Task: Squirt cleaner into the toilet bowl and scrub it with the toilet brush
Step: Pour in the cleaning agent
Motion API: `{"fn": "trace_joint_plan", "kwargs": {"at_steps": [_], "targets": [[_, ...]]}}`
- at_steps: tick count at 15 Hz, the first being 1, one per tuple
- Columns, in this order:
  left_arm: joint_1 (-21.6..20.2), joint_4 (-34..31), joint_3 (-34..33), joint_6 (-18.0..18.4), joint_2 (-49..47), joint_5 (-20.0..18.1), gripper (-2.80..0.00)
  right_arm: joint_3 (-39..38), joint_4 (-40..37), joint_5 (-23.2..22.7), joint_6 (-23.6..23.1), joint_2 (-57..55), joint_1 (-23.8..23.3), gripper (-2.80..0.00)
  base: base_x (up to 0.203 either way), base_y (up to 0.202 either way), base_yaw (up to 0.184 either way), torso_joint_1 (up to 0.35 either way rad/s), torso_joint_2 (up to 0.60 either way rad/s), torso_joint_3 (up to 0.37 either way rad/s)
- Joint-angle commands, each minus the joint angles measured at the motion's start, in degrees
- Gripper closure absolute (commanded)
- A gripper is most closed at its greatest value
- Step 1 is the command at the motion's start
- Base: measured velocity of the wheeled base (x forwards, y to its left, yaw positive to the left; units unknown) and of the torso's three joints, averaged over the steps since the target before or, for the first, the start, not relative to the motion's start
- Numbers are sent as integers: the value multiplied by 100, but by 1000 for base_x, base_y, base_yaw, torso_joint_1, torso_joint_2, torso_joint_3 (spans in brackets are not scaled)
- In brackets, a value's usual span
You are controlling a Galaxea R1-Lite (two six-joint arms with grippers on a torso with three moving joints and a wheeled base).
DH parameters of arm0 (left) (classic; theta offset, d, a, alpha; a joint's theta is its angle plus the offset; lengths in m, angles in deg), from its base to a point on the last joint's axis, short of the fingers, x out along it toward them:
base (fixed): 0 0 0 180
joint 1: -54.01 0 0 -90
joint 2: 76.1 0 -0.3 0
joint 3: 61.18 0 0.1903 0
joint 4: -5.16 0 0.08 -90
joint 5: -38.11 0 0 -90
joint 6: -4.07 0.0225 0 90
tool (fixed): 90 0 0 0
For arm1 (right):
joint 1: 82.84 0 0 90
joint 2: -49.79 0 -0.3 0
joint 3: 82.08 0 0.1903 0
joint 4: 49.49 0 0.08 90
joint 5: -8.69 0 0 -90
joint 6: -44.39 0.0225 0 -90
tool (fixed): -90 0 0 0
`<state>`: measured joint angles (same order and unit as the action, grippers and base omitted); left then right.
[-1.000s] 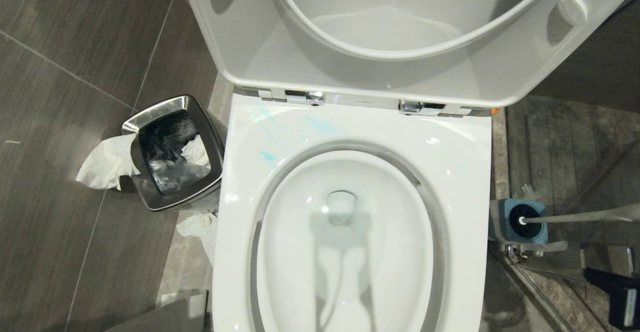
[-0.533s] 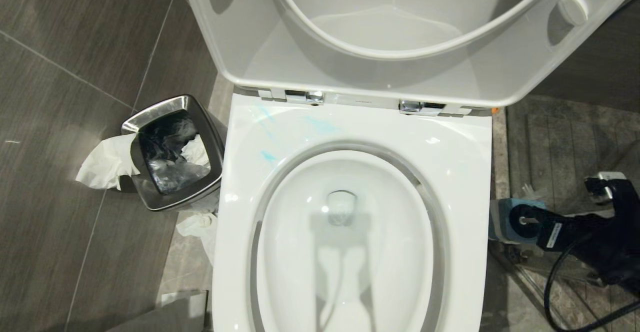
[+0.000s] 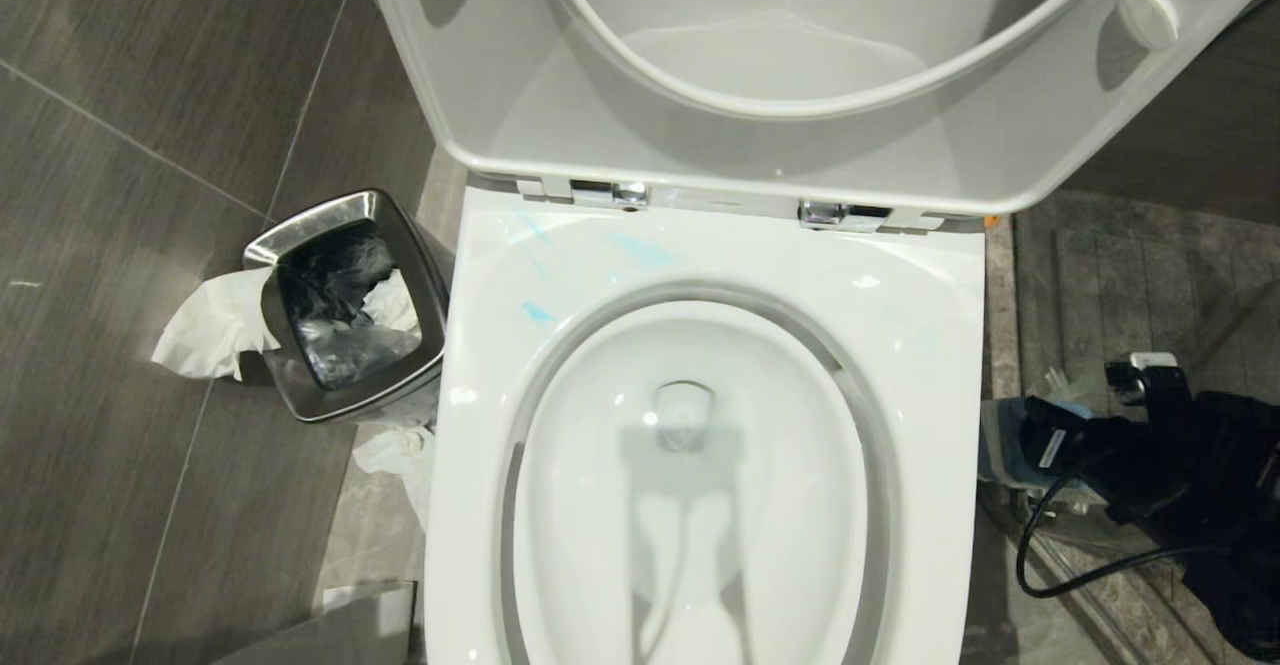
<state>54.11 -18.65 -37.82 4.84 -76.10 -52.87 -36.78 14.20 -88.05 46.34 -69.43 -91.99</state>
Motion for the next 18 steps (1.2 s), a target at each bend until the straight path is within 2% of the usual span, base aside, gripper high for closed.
{"fn": "trace_joint_plan", "kwargs": {"at_steps": [1,4,7,11,12,18], "targets": [[-1,0,-12,2,-9,-2,0,437,60,-10,-15,-461,-75,0,0,0,0,0,0,0],[-1,0,-14,2,-9,2,0,982,61,-56,-18,-714,-78,0,0,0,0,0,0,0],[-1,0,-9,2,-9,2,0,1044,61,-340,-18,-819,-87,0,0,0,0,0,0,0],[-1,0,-10,2,-9,-4,0,1572,61,-363,-153,-1012,-87,0,0,0,0,0,0,0],[-1,0,-12,2,-9,2,0,1751,61,-364,-235,-1074,-85,-280,0,0,0,0,0,0],[-1,0,-13,2,-9,-2,0,2183,61,-898,-410,-1146,-10,-280,0,0,0,0,0,0]]}}
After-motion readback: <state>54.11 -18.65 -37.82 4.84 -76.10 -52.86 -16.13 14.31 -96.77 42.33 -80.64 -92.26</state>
